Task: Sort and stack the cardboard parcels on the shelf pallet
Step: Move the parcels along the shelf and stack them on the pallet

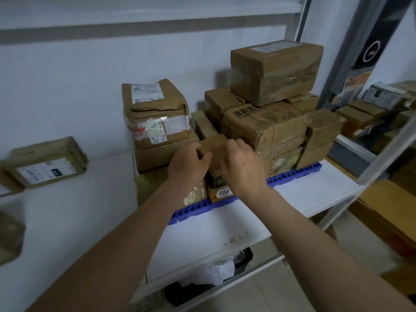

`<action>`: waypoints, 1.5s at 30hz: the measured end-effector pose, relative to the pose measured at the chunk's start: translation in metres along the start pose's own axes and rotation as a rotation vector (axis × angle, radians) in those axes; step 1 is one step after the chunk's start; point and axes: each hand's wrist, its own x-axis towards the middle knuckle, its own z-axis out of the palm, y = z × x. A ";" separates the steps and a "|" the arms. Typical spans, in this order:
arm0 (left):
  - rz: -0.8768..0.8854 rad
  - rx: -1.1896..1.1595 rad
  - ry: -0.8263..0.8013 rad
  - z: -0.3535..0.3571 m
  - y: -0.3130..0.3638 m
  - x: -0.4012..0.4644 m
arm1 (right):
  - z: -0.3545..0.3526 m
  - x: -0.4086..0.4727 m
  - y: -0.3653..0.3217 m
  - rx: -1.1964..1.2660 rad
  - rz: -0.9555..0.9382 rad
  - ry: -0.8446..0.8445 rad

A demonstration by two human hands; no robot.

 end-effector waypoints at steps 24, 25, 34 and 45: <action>-0.568 0.404 0.085 -0.168 -0.151 -0.183 | 0.055 -0.042 -0.201 0.164 -0.685 -0.591; -0.575 0.397 0.091 -0.173 -0.155 -0.189 | 0.055 -0.046 -0.210 0.175 -0.686 -0.593; -0.632 0.335 0.152 -0.240 -0.203 -0.248 | 0.056 -0.095 -0.304 0.248 -0.691 -0.648; -0.637 0.342 0.169 -0.319 -0.273 -0.303 | 0.070 -0.140 -0.408 0.294 -0.677 -0.639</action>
